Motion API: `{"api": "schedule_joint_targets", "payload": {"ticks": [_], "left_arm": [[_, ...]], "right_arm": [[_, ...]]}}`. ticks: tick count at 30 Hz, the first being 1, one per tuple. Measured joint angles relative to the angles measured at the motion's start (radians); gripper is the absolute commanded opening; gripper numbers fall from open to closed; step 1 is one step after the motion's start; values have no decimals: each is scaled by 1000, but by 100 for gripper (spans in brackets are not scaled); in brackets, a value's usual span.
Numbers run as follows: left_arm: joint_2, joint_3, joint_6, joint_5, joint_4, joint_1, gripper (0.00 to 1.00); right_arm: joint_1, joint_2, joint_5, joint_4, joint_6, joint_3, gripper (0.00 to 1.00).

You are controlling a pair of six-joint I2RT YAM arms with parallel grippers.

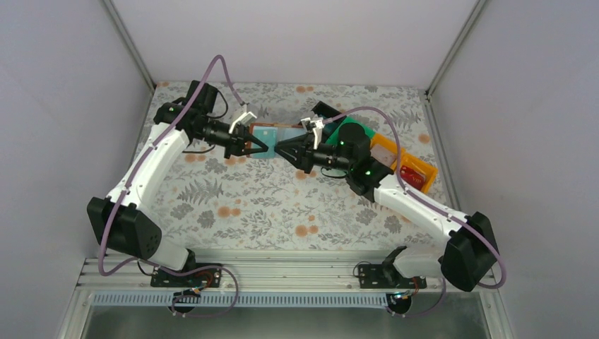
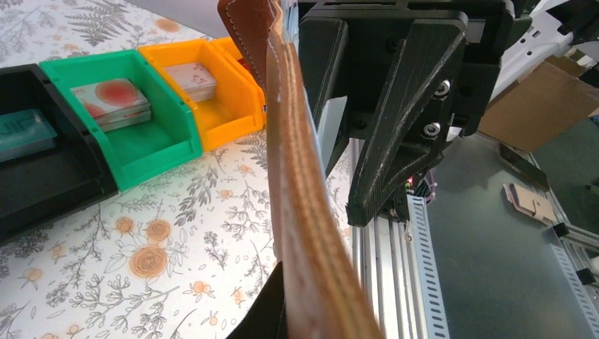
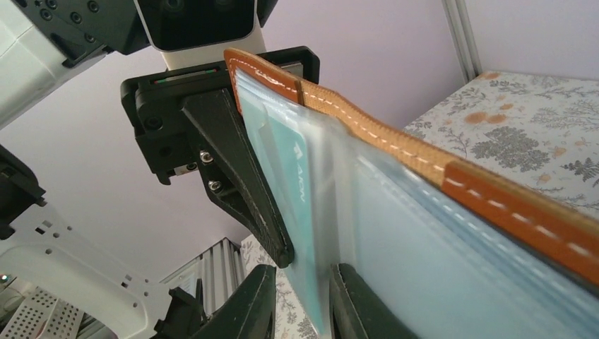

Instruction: Take the credit cards out of the card holder

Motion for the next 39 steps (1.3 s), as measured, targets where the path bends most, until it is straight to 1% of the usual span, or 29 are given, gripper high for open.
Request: {"api": "schedule_joint_targets", "payload": {"ticks": [6, 12, 14, 16, 19, 22, 28, 34, 35, 37, 39], "left_arm": [[0, 0, 40, 21, -35, -1, 2], [0, 8, 100, 31, -73, -7, 2], [0, 10, 111, 34, -84, -8, 2], [0, 11, 119, 34, -92, -7, 2], [0, 11, 127, 33, -107, -5, 2], [-2, 11, 133, 36, -131, -5, 2], [-23, 11, 121, 64, -147, -9, 2], [-33, 11, 89, 84, -125, -25, 2], [-33, 11, 84, 87, -120, -28, 2], [-33, 11, 75, 85, -108, -34, 2], [-33, 10, 71, 77, -96, -37, 2]], "right_arm": [[-2, -6, -35, -34, -18, 13, 24], [-2, -5, -76, -51, -31, 30, 32], [0, 4, -101, -53, -37, 40, 32], [6, 19, -121, -57, -43, 56, 31], [8, 34, -149, -60, -58, 67, 20], [7, 35, -171, -60, -71, 66, 14], [6, 9, -203, -58, -104, 63, 5], [6, -34, -201, -92, -142, 60, 5], [6, -40, -198, -99, -147, 60, 9], [6, -51, -182, -117, -160, 60, 13], [9, -65, -161, -145, -177, 60, 14]]}}
